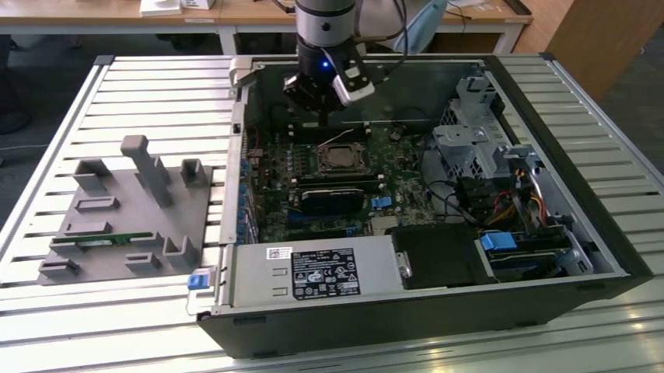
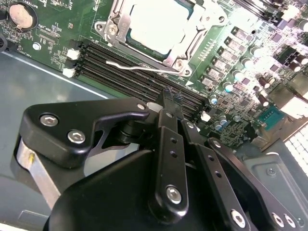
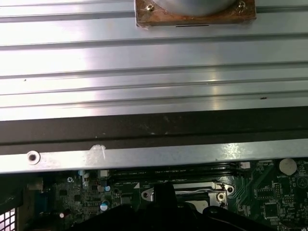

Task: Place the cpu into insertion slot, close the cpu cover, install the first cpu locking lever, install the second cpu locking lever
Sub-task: 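Install the first cpu locking lever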

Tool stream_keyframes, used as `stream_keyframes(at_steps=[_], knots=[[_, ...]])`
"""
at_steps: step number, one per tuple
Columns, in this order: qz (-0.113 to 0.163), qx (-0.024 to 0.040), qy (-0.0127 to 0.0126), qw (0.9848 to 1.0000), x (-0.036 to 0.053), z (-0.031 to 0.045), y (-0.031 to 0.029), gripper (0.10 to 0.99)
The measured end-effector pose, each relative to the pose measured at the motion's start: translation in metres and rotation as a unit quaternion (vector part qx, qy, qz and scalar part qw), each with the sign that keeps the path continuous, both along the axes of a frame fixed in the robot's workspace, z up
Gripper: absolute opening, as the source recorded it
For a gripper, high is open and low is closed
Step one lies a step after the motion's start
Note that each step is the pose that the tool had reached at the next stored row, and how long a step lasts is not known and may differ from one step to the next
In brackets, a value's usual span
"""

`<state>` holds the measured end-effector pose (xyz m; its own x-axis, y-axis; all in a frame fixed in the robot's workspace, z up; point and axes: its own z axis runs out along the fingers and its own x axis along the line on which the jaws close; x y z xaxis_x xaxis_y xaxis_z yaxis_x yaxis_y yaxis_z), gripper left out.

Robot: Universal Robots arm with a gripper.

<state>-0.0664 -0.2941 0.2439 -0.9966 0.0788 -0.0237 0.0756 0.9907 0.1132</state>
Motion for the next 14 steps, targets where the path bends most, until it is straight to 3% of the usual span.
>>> stream_keyframes(at_steps=[14], knots=[[0.0, 0.0008, 0.0, 1.0, 0.0006, -0.0033, 0.0, 0.106]])
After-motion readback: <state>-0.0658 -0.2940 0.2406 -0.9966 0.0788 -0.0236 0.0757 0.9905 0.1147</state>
